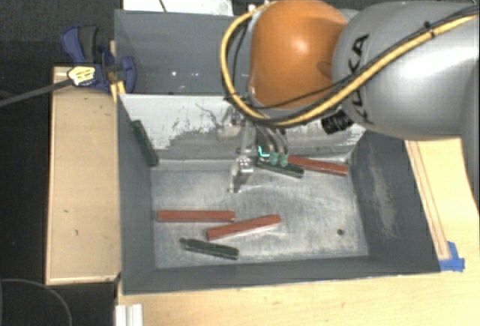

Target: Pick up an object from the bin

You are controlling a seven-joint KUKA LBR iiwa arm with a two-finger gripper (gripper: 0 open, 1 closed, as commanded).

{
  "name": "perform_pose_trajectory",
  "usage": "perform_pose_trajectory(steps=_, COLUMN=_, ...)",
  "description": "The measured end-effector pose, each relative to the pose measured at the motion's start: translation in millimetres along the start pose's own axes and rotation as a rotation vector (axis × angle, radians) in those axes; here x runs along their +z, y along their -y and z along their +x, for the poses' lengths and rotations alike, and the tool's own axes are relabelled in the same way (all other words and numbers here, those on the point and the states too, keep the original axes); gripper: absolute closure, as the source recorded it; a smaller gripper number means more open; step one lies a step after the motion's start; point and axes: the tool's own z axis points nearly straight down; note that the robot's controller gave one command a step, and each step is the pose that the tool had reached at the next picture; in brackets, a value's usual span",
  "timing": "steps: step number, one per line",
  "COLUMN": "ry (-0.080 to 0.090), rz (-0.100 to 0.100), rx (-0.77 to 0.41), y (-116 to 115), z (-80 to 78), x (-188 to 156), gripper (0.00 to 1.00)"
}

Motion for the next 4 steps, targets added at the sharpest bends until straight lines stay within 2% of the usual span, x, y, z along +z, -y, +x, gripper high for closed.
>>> perform_pose_trajectory(steps=1, ry=0.008, rz=-0.001, rx=0.004, y=1.0, z=-1.7, x=-4.7, gripper=0.0)
perform_pose_trajectory(steps=2, ry=0.011, rz=-0.001, rx=-0.068, y=-27.2, z=23.7, x=66.5, gripper=0.0)
perform_pose_trajectory(steps=3, ry=0.001, rz=0.002, rx=-0.121, y=-48.5, z=68.0, x=73.2, gripper=0.0)
perform_pose_trajectory(steps=4, ry=0.01, rz=-0.002, rx=0.016, y=-78.4, z=28.2, x=112.5, gripper=0.0)
